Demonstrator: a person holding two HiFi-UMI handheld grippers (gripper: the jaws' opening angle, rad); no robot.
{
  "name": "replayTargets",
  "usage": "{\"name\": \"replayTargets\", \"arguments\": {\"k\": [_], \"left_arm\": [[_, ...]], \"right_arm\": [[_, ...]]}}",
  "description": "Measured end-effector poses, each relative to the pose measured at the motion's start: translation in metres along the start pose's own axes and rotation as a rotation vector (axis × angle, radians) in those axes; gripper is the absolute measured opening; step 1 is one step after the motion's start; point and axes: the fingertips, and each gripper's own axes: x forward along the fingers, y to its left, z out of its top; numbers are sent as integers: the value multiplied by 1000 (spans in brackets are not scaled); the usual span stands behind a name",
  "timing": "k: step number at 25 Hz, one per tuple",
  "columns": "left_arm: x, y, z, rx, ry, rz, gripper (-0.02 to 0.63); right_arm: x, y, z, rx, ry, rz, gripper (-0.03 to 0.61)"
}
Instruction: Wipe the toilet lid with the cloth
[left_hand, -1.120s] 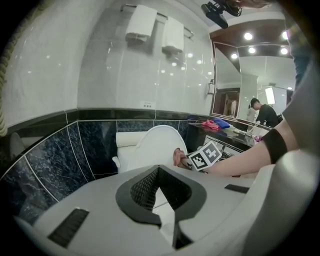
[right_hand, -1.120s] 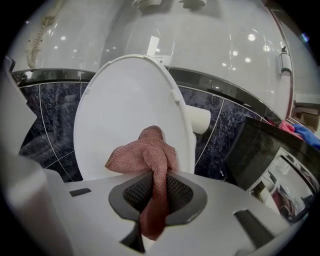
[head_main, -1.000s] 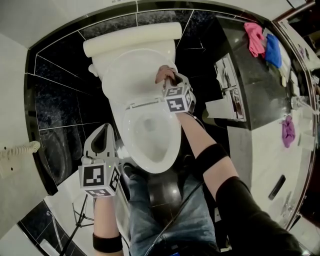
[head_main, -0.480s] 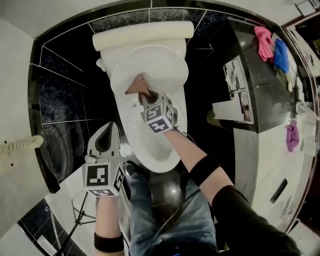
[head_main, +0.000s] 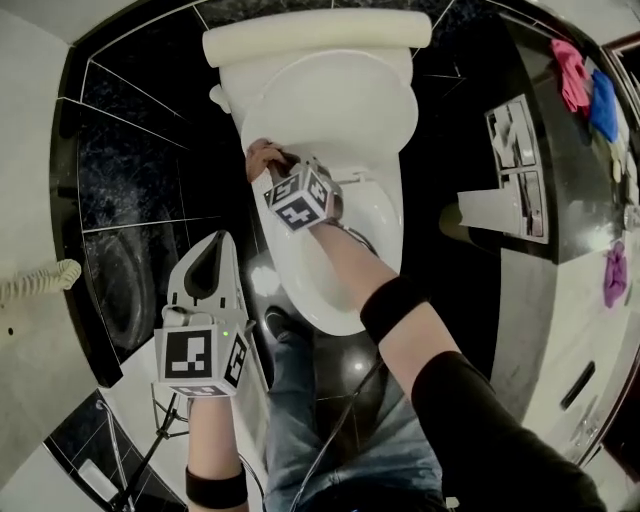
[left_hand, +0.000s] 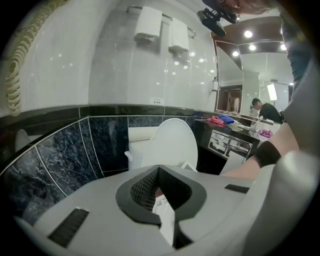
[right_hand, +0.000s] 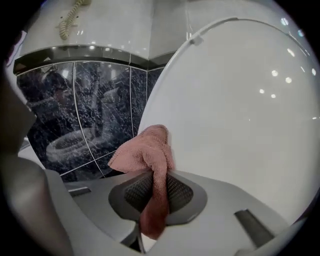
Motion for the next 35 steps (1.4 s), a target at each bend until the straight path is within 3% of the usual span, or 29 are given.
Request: {"name": "replayTargets", "arguments": {"k": [9,15,20,22,24,30,32,35], "left_arm": [[22,-37,-5,-26,7,-38,2],[32,-59,4,-25,1,-50,2],[33,-65,9,-26,7,-46,2],[32,-66,9,-23,6,-48,2],[31,-64,9,-23,-2,-48,2],[24,-41,-5,-15,6,-38,2],[20,-29,-11,-2,14,-32,2],[16,-8,-19,8,21,-14,2]], "right_arm": [[-58,-109,-57,25,51,-179,71],[-105,-191,-108,146,133,-344,71],[-121,-213,-125,177,163,-411,71],[-118,-203,-125,212,150,-403,69],[-112,-176,-111,195,120,-339,71],[-46,-26,-52,38,17,-2,71],[-20,10,-45,8,29,49,71],[14,31,-49,23,67,59,71]]}}
